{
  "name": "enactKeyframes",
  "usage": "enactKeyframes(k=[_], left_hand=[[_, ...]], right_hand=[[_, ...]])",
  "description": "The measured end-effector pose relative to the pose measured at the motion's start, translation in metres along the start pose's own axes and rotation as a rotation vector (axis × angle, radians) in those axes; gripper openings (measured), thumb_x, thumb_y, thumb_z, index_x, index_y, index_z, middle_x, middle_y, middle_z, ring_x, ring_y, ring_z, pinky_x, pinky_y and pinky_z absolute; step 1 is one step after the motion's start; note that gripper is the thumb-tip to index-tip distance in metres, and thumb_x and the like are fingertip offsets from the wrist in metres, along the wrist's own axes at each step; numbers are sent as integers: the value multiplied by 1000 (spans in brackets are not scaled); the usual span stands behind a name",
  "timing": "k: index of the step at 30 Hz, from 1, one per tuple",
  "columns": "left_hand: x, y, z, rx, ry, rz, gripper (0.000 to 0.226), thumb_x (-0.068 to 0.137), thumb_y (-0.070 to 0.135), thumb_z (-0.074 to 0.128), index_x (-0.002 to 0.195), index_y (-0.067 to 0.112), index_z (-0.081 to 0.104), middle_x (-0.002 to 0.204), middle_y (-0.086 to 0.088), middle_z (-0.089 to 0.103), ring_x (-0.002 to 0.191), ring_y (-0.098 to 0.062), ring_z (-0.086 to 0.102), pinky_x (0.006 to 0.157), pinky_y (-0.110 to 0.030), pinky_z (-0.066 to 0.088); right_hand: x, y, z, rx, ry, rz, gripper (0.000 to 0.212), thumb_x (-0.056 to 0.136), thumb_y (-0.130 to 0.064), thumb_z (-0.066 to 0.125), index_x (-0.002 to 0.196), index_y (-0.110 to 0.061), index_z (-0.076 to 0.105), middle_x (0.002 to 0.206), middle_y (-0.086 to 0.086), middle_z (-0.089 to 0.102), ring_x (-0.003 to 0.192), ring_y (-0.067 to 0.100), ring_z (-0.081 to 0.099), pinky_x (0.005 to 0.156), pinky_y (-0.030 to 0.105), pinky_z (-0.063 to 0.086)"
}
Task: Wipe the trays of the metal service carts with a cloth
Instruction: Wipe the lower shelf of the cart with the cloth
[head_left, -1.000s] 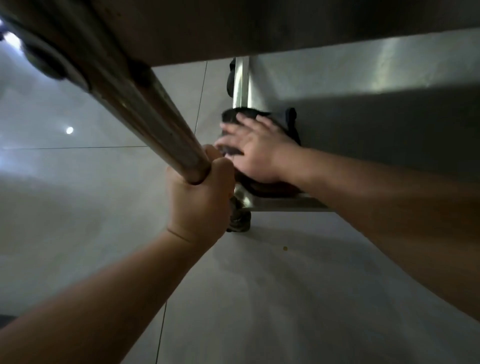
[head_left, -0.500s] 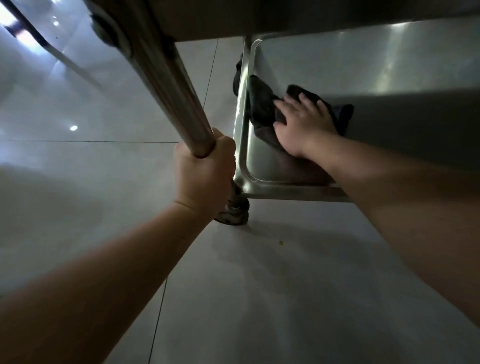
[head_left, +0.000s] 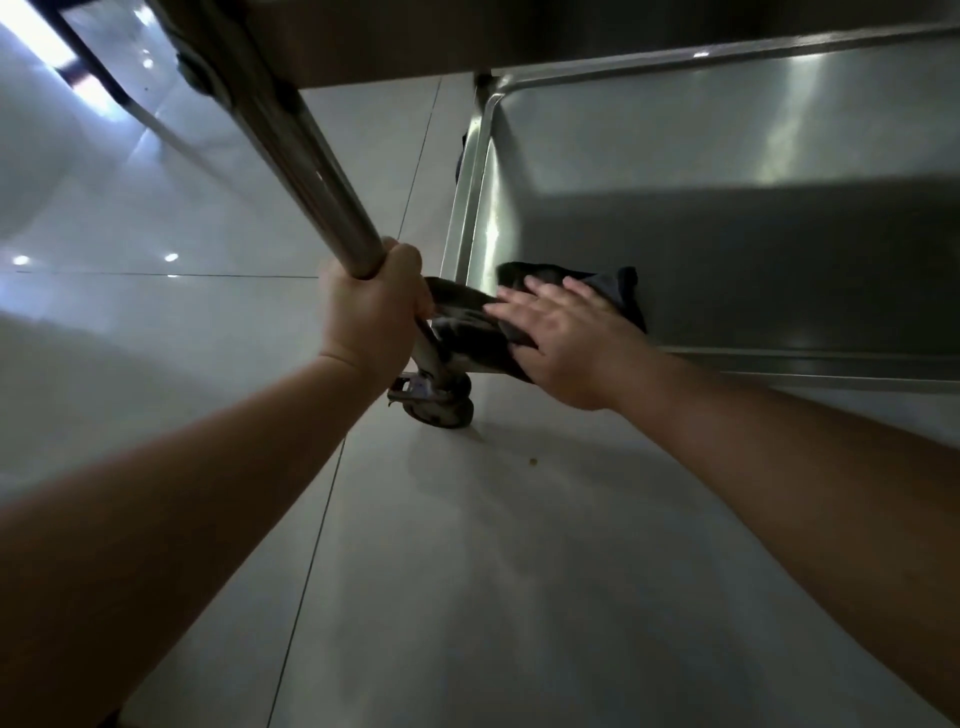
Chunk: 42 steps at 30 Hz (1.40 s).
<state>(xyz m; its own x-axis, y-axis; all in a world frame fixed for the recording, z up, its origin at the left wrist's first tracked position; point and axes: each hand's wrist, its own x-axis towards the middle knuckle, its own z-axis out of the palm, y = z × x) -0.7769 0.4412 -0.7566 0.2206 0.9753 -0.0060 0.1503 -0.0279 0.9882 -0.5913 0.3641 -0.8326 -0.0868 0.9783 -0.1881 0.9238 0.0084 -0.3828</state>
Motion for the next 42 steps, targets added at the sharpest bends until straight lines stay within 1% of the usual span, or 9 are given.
enactKeyframes(k=[4, 7, 10, 15, 19, 22, 29, 36, 42], left_hand=[[-4, 9, -6, 113, -56, -12, 23, 76, 19, 56, 57, 24, 68, 69, -6, 68, 80, -31, 63, 87, -46, 54], [-9, 12, -15, 257, -90, -88, 18, 80, 29, 64, 94, 22, 73, 104, -7, 74, 104, -24, 68, 99, -38, 53], [-23, 6, -21, 443, -127, -319, 39, 94, 27, 71, 130, 16, 63, 123, -7, 67, 119, -23, 62, 109, -42, 48], [-62, -9, 0, 576, -234, -762, 33, 98, 18, 70, 127, 5, 64, 126, -13, 65, 114, -24, 62, 101, -39, 55], [-72, -2, 55, 719, -431, -586, 8, 97, 19, 69, 103, 14, 71, 98, -9, 67, 79, -17, 61, 59, -23, 51], [-71, 5, 103, 795, -411, -400, 7, 95, 33, 71, 101, 35, 69, 91, 2, 72, 59, -6, 61, 47, -20, 45], [-72, -1, 182, 943, -509, 62, 56, 85, 49, 50, 136, 29, 65, 127, 8, 62, 109, -14, 60, 94, -32, 50], [-63, -17, 232, 990, -471, 156, 47, 100, 44, 52, 145, 31, 54, 143, 5, 50, 125, -18, 50, 97, -31, 39], [-82, -21, 277, 930, -406, 142, 47, 102, 33, 45, 148, 23, 47, 149, 1, 42, 140, -24, 40, 115, -42, 35]], right_hand=[[-39, 53, -11, -20, 28, 67, 59, 108, -46, 31, 165, -43, 18, 173, -21, 8, 160, 5, 0, 129, 36, -6], [-67, 92, -20, -37, 26, 88, 57, 109, -47, 28, 165, -44, 17, 173, -21, 7, 160, 4, -1, 129, 35, -5], [-88, 116, -26, -38, 35, 119, 59, 106, -50, 28, 164, -45, 19, 173, -21, 10, 160, 5, 1, 129, 35, -4], [-95, 132, -31, 10, 27, 144, 56, 107, -48, 36, 162, -47, 24, 172, -23, 12, 160, 4, 3, 129, 37, -3], [-106, 139, -33, 9, 47, 136, 56, 108, -48, 35, 163, -46, 24, 172, -23, 12, 160, 5, 2, 129, 37, -3], [-123, 155, -38, -2, 56, 143, 56, 109, -46, 36, 163, -45, 24, 173, -22, 12, 160, 6, 2, 129, 37, -3], [-193, 241, -65, 1, 68, 244, 58, 105, -49, 34, 163, -45, 25, 172, -21, 15, 160, 6, 6, 130, 38, 0], [-263, 306, -74, -44, 236, 546, 70, 95, -59, 21, 161, -38, 31, 171, -13, 26, 159, 15, 18, 130, 44, 11], [-243, 280, -68, -67, 257, 737, 64, 103, -54, 29, 165, -36, 23, 174, -12, 15, 161, 18, 9, 130, 47, 5]])
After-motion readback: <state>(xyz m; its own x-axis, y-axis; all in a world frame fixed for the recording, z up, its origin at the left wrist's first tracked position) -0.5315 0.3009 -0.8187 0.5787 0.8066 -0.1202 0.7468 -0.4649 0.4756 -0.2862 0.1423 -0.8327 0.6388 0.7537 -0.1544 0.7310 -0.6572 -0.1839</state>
